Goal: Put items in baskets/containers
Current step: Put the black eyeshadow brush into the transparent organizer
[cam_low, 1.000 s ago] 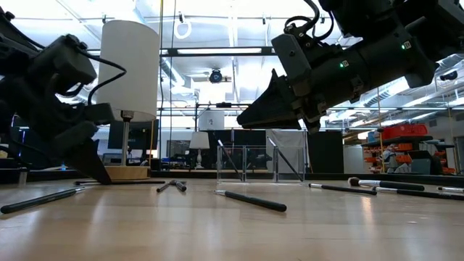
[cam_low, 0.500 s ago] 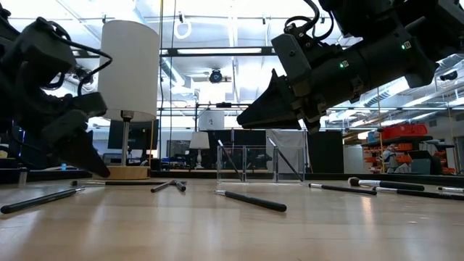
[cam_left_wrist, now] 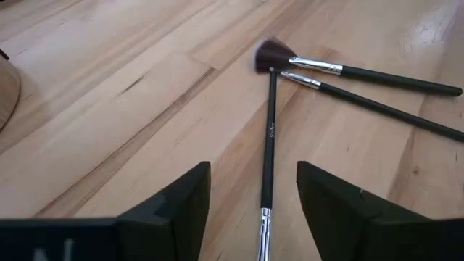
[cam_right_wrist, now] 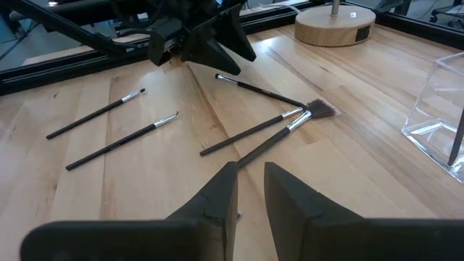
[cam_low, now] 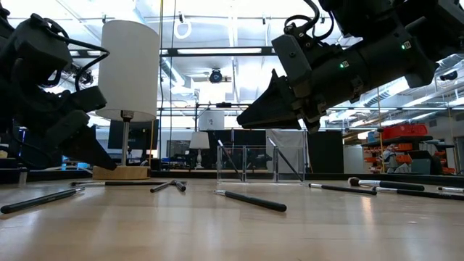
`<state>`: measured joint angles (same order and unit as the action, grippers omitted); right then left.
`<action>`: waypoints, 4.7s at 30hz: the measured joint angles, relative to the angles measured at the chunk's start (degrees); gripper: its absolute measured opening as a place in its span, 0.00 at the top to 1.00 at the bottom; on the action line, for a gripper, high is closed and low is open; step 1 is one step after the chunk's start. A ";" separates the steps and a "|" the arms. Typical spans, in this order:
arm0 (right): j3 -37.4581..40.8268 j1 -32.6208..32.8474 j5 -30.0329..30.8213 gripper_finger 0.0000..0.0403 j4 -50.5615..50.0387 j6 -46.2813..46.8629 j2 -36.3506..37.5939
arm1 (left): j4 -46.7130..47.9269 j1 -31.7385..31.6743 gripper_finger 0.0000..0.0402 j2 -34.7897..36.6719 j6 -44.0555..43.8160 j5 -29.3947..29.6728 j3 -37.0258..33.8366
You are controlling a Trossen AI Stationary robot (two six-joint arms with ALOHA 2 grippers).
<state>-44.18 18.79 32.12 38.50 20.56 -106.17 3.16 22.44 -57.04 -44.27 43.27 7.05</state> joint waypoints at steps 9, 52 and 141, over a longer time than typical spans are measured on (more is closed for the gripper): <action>0.00 0.00 0.01 0.83 0.00 -0.13 0.00 | -0.87 -0.02 0.55 -1.59 1.84 0.44 0.00; 0.00 0.00 0.00 0.83 0.48 -0.09 0.00 | -25.53 -0.15 0.92 -21.14 -1.69 -1.71 -6.47; -19.73 -5.69 -8.59 0.56 -26.08 -34.94 -0.37 | -1.95 -4.72 0.97 -10.43 13.97 -21.12 22.88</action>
<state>-63.91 13.10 23.53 12.42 -14.38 -106.54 1.21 17.72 -67.46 -30.30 22.15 29.93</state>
